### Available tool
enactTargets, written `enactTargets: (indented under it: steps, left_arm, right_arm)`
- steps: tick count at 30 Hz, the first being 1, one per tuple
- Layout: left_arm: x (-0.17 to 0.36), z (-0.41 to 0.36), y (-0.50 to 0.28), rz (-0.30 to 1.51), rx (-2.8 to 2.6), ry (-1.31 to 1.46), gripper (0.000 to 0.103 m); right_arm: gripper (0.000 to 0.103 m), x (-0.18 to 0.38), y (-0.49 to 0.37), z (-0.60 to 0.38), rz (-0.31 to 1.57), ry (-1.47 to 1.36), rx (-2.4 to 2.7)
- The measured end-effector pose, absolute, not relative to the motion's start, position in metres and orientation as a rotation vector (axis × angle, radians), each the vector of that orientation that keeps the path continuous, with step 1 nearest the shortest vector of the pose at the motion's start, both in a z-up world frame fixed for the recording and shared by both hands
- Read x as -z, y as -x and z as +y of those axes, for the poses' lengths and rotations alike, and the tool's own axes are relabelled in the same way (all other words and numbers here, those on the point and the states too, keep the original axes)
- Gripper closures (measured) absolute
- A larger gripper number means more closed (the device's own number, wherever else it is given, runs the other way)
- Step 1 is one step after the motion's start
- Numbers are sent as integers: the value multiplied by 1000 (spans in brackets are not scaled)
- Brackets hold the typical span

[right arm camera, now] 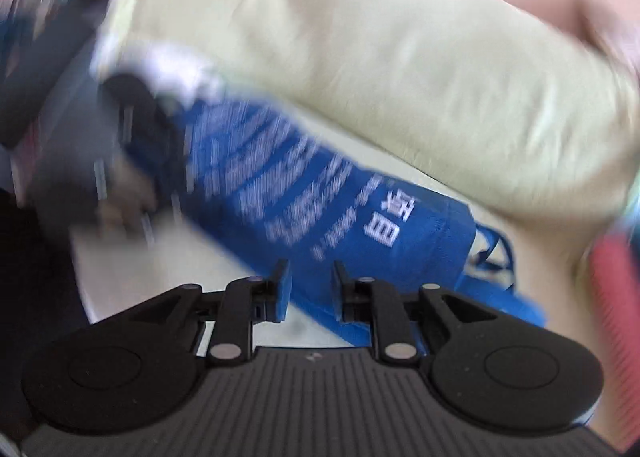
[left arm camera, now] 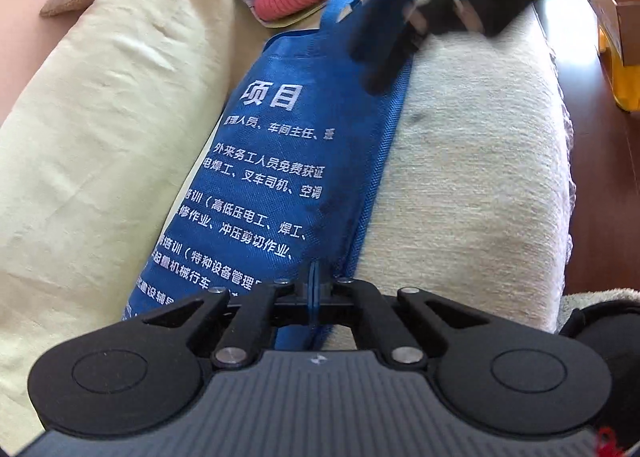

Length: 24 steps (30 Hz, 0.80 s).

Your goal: Fold shopping bag

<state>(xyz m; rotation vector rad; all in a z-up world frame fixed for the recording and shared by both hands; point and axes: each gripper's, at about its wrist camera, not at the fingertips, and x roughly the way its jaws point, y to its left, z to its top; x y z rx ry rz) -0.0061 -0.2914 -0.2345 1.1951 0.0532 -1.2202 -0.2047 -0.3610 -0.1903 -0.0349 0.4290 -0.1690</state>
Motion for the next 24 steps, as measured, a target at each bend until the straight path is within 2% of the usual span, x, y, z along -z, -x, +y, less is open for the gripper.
enactTargets:
  steps: [3, 4, 5, 8, 16, 21, 23, 24]
  left_arm:
    - [234, -290, 7, 56, 1218, -1199, 103]
    - [235, -289, 8, 51, 1215, -1201, 103]
    - [235, -288, 8, 47, 1213, -1202, 103]
    - [234, -281, -2, 63, 1181, -1177, 103]
    - [226, -258, -132, 352, 801, -1083, 103]
    - [171, -258, -118, 306, 1029, -971, 103]
    - [160, -263, -101, 273, 1242, -934, 91]
    - [165, -270, -98, 265, 1283, -968, 89]
  right_arm:
    - [87, 204, 190, -377, 464, -115, 242]
    - [89, 211, 184, -381, 495, -131, 273]
    - [95, 218, 180, -383, 517, -133, 296]
    - [97, 234, 178, -391, 517, -155, 343]
    - [97, 232, 179, -390, 533, -158, 344]
    - [97, 230, 175, -389, 554, -136, 344]
    - [97, 229, 174, -394, 562, -145, 333]
    - [97, 228, 174, -395, 566, -144, 328]
